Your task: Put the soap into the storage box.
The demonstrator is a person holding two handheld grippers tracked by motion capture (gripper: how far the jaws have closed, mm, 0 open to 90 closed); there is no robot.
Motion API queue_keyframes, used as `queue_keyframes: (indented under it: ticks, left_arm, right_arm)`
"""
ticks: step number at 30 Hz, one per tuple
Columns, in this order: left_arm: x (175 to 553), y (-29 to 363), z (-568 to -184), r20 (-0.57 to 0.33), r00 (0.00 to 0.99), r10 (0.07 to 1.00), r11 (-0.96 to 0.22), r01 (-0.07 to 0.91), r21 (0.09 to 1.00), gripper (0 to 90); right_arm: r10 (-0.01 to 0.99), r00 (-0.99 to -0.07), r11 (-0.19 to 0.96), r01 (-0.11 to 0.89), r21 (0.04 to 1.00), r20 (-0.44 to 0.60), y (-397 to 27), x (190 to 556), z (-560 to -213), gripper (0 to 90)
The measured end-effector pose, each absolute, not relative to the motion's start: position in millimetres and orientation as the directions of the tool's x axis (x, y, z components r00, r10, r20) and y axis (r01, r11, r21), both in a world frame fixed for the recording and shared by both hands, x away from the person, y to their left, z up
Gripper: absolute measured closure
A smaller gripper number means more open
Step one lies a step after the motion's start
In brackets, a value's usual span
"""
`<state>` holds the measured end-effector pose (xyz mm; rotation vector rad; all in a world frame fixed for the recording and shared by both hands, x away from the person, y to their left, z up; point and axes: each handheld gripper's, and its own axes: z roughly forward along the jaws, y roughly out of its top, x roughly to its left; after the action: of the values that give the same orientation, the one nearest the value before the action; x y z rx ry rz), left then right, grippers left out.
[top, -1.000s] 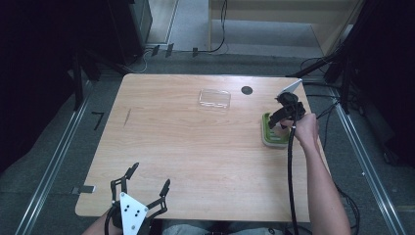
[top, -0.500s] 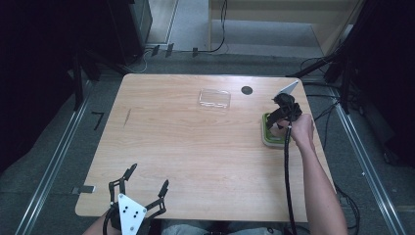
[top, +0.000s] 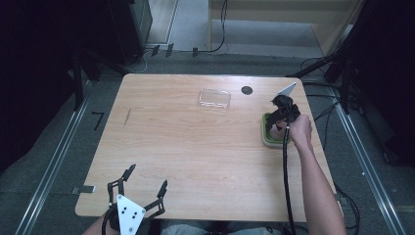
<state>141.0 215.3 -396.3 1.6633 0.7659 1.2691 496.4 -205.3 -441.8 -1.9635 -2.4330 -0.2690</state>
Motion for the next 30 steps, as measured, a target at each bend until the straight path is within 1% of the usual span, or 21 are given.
queue_keyframes:
  ticks: [2, 9, 14, 18, 30]
  left_arm:
    - [141.1, 214.9, -396.3, 0.415, 0.287, 0.863, -0.423, -0.037, 0.905, 13.8]
    - [141.0, 214.9, -396.1, 0.416, 0.286, 0.863, -0.424, -0.037, 0.905, 13.8]
    - [141.9, 214.2, -396.0, 0.414, 0.289, 0.863, -0.421, -0.04, 0.906, 13.8]
    - [143.0, 212.4, -396.2, 0.413, 0.295, 0.862, -0.419, -0.045, 0.907, 13.8]
    - [145.1, 210.7, -396.6, 0.416, 0.305, 0.857, -0.421, -0.052, 0.905, 13.8]
  right_arm:
    - [0.971, -0.215, 0.199, 0.969, 0.146, 0.107, -205.6, 495.8, -439.6, 37.3]
    - [0.97, -0.221, 0.206, 0.969, 0.139, 0.103, -204.9, 494.5, -438.7, 36.9]
    - [0.969, -0.232, 0.218, 0.966, 0.142, 0.088, -205.2, 492.8, -436.8, 34.9]
    - [0.968, -0.236, 0.222, 0.964, 0.148, 0.083, -205.3, 489.1, -433.7, 32.2]
    - [0.966, -0.254, 0.243, 0.956, 0.167, 0.05, -206.3, 473.7, -423.2, 19.9]
